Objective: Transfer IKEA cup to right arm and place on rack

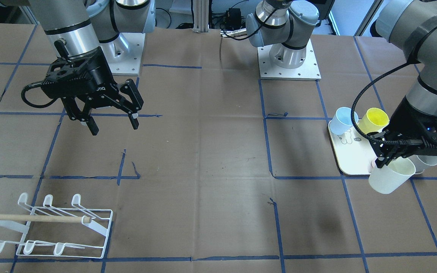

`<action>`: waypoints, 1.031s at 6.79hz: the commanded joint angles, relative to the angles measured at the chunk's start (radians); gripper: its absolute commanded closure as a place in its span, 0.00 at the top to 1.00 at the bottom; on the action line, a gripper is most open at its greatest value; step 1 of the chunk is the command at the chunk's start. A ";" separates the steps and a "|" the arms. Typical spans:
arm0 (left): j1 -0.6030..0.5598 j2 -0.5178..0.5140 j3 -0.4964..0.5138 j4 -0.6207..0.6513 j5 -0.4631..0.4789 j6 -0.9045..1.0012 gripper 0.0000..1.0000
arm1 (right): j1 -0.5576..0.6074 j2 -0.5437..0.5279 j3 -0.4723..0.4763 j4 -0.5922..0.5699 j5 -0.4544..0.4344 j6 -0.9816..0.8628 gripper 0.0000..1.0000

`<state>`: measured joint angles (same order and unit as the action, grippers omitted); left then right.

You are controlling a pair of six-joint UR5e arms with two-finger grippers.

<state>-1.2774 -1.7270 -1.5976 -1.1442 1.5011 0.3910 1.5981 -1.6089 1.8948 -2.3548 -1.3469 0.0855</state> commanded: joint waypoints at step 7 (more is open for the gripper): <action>-0.020 -0.015 -0.310 0.830 -0.741 0.157 0.00 | -0.010 0.003 0.321 -0.974 0.226 1.218 1.00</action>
<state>-1.2952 -1.7244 -1.8208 -0.5226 0.8521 0.5563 1.5848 -1.6056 2.1747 -3.2012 -1.1232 1.1097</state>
